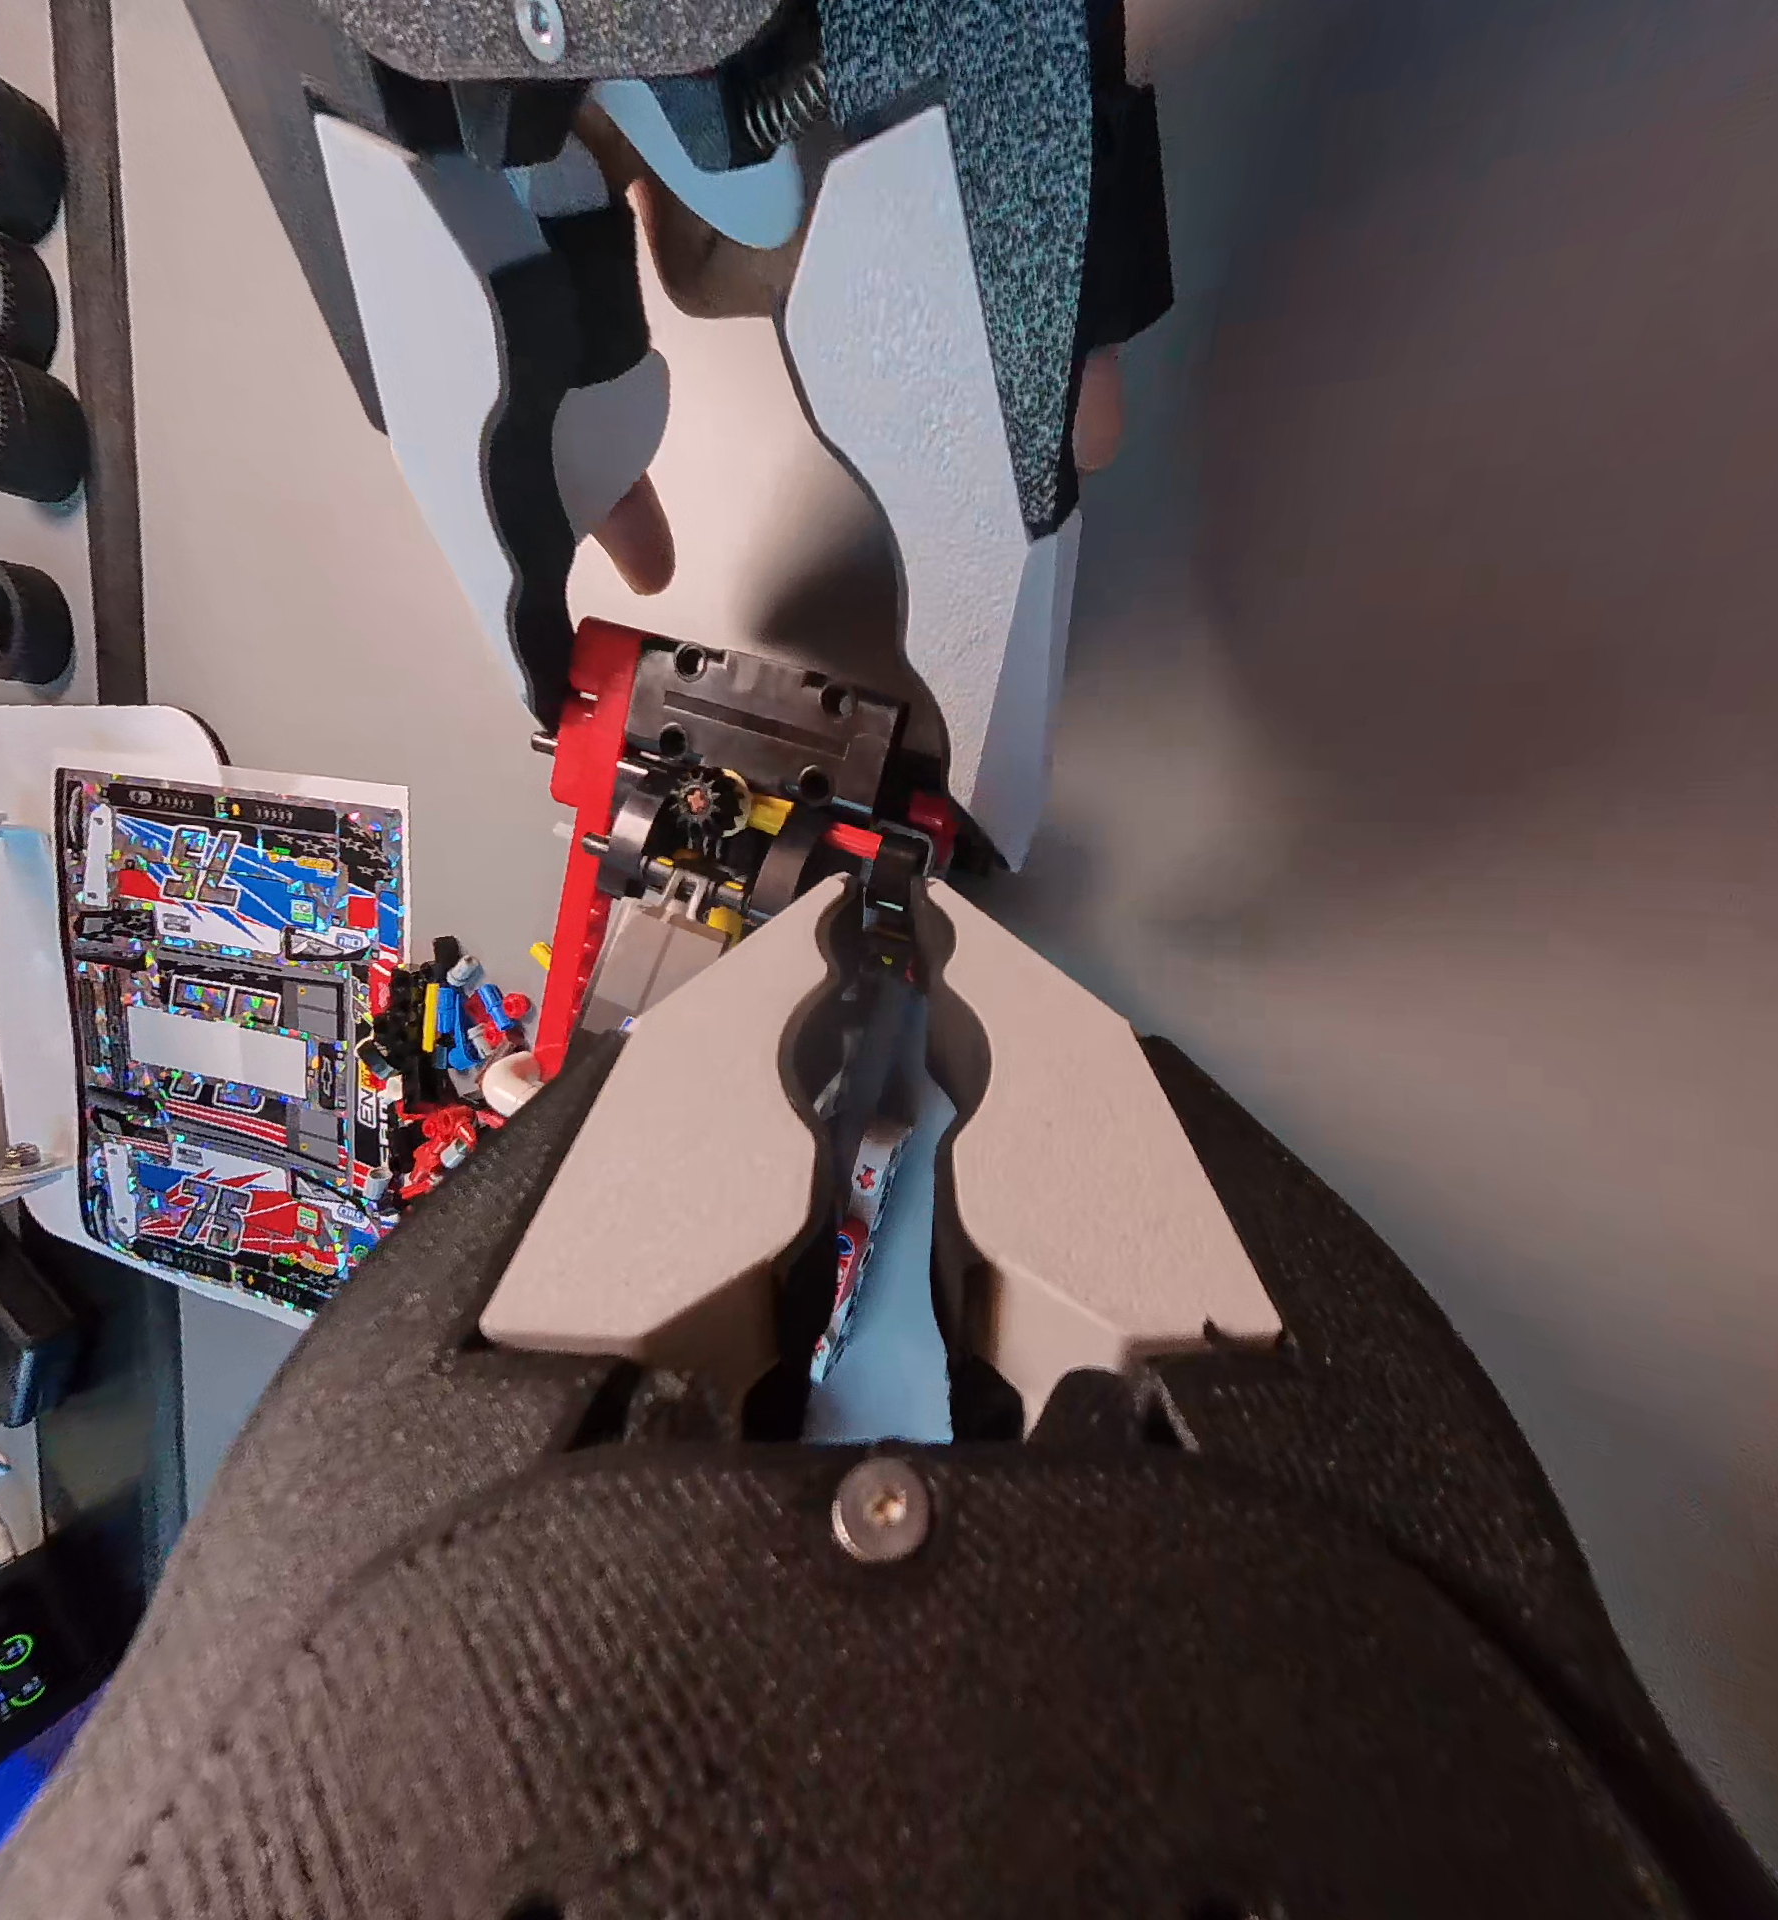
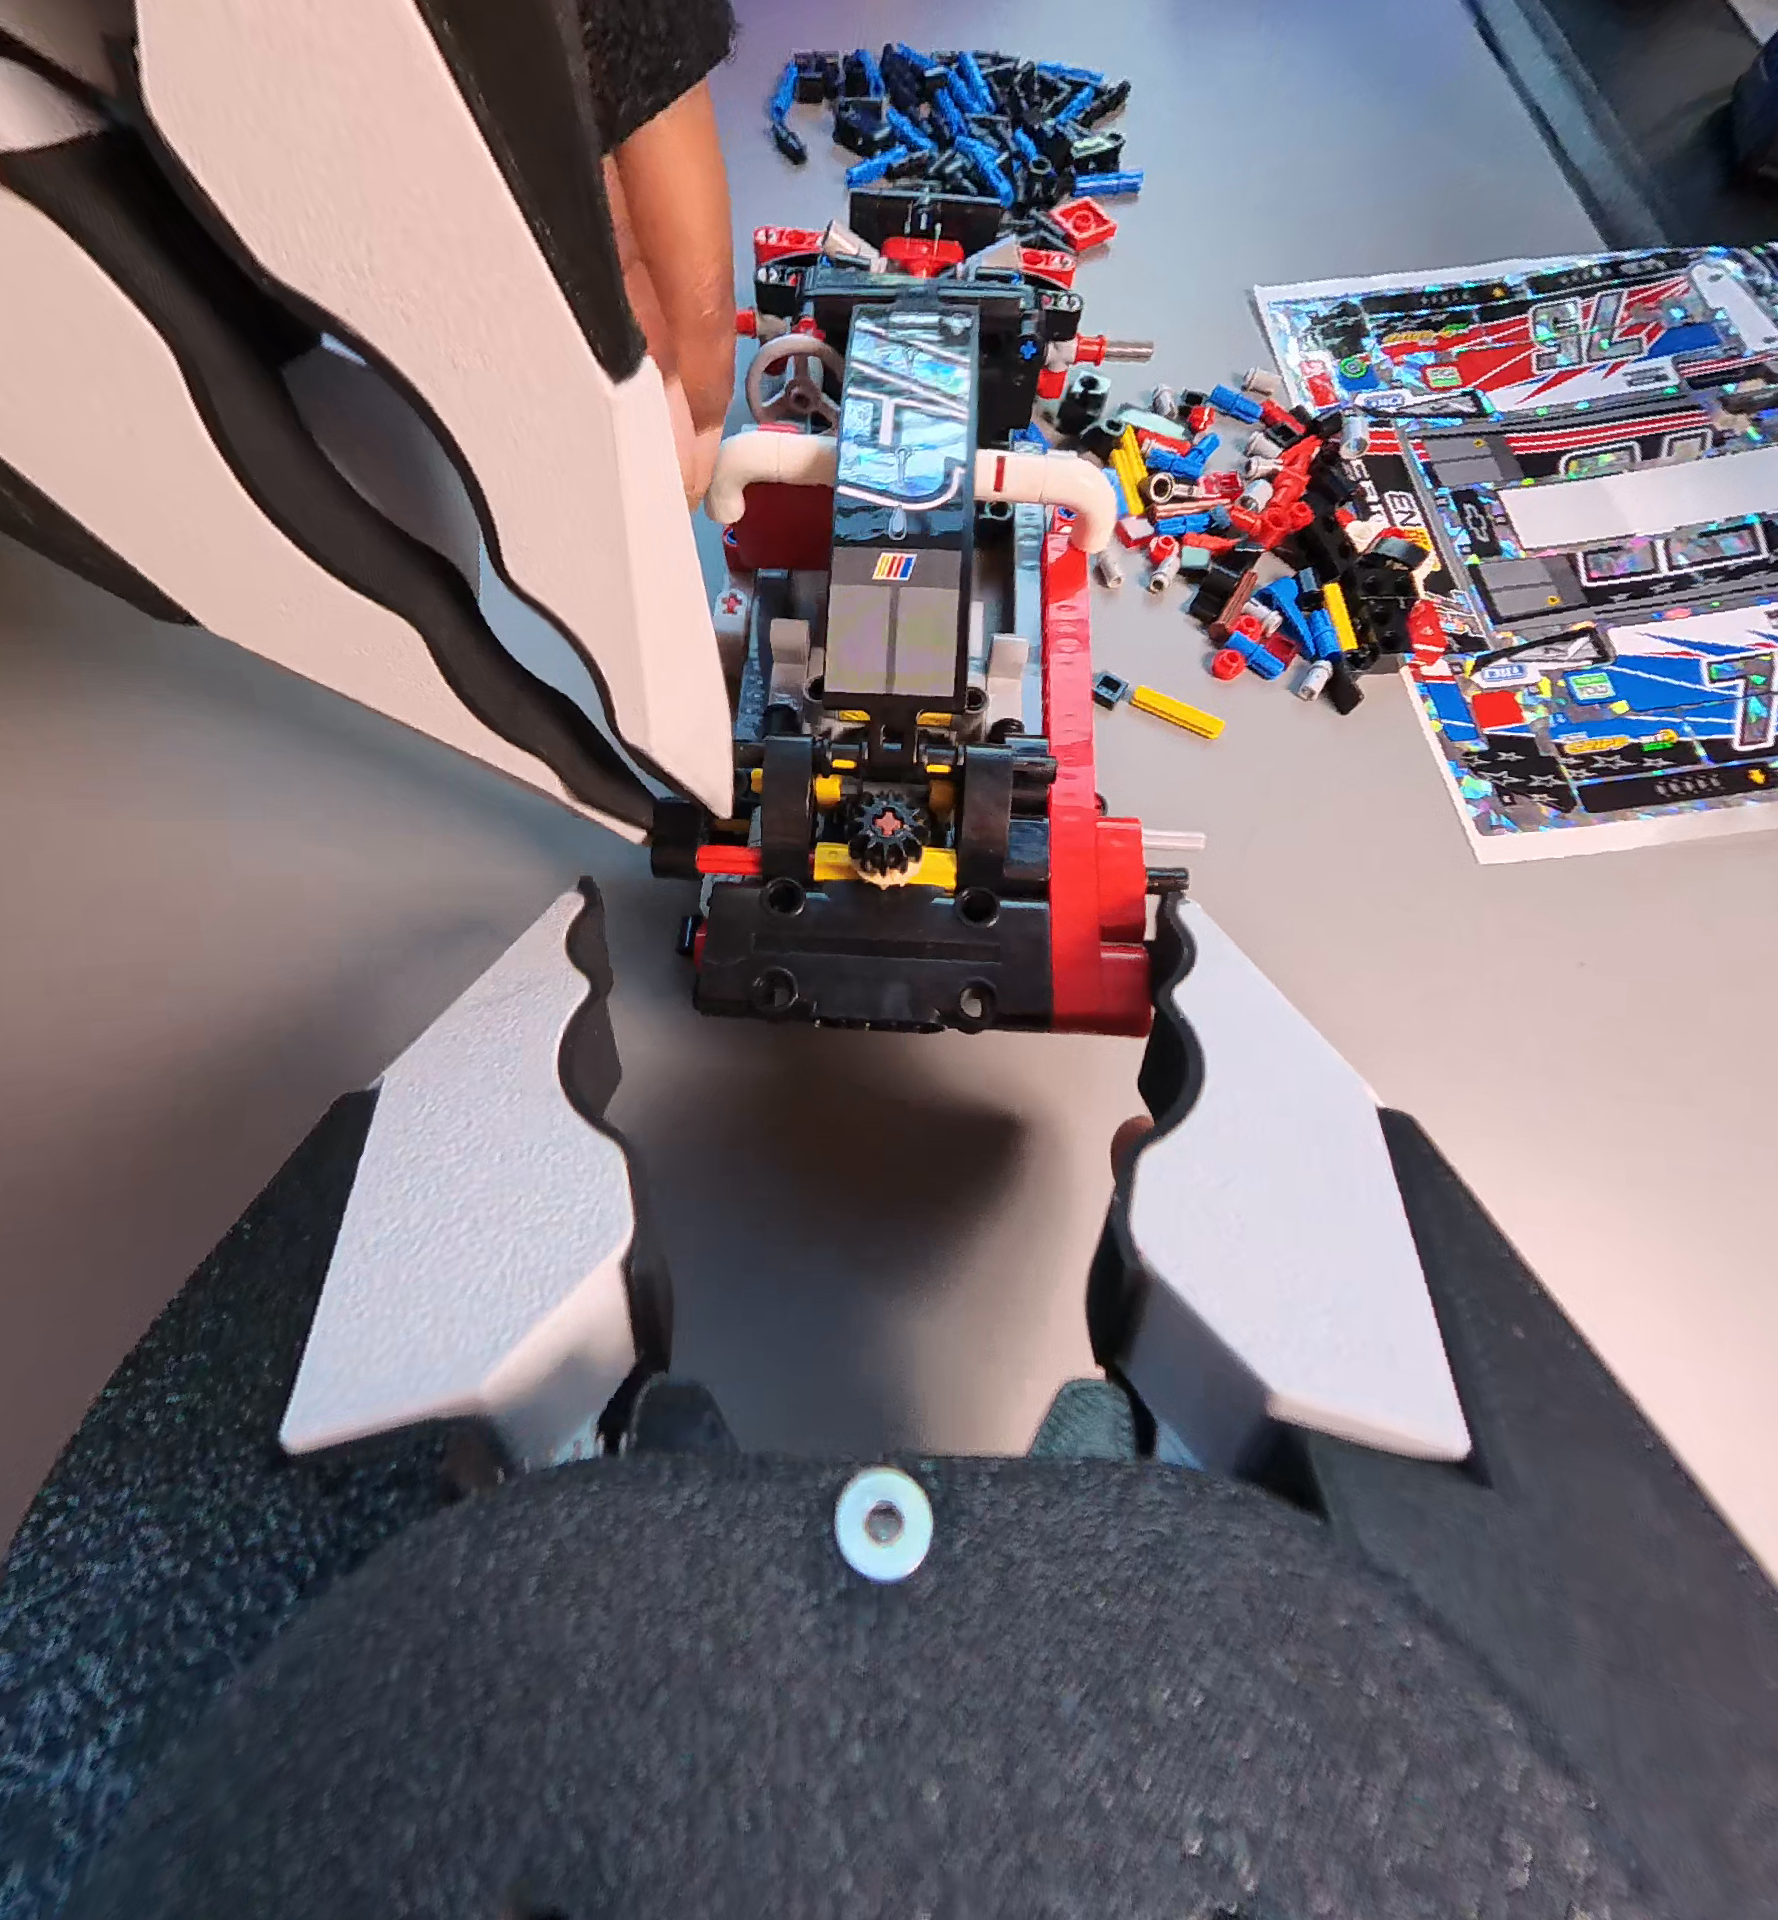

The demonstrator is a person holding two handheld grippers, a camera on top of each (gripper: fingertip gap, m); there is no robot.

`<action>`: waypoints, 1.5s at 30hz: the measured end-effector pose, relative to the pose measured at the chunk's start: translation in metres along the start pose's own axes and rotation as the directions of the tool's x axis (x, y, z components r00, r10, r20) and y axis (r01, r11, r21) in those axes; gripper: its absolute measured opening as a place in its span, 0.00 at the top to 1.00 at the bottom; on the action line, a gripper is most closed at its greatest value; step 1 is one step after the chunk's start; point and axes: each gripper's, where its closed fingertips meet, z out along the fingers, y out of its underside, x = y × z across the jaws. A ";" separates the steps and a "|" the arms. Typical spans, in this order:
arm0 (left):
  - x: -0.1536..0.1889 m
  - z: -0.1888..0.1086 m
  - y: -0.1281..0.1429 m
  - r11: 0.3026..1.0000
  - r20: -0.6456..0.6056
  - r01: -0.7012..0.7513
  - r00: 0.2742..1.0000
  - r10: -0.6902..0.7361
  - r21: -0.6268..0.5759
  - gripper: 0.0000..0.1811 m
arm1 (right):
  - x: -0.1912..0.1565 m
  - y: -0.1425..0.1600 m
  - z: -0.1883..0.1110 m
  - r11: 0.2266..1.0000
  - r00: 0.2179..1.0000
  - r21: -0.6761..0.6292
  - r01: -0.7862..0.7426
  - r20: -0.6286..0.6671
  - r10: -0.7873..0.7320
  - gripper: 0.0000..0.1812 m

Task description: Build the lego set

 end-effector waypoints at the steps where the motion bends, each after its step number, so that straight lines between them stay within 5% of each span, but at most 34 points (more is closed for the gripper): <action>1: 0.000 0.000 0.000 1.000 -0.004 0.007 1.000 -0.007 0.006 0.96 | 0.001 -0.001 0.000 1.000 1.000 0.011 -0.021 0.007 0.021 0.45; 23: 0.004 0.000 -0.001 0.997 -0.082 -0.073 0.994 0.072 -0.017 0.96 | -0.001 -0.003 0.000 0.999 0.999 0.010 -0.036 0.023 0.036 0.52; 26: 0.005 -0.003 -0.002 0.999 -0.093 -0.037 0.995 0.039 0.030 0.95 | -0.002 -0.003 -0.001 0.999 0.999 0.014 -0.039 0.033 0.038 0.52; 32: -0.003 -0.037 -0.005 0.949 -0.069 0.118 0.992 -0.103 0.292 0.73 | -0.008 -0.002 -0.006 1.000 1.000 0.002 0.013 0.021 -0.013 0.45; 40: -0.057 -0.066 0.055 0.899 -0.016 0.237 0.969 -0.248 0.369 0.58 | -0.007 -0.011 -0.013 1.000 0.991 0.024 -0.021 -0.133 0.024 0.42; 45: -0.074 -0.058 0.119 0.877 -0.107 0.352 0.936 -0.336 0.328 0.46 | -0.002 -0.008 -0.008 0.996 0.986 -0.030 -0.087 -0.146 0.082 0.42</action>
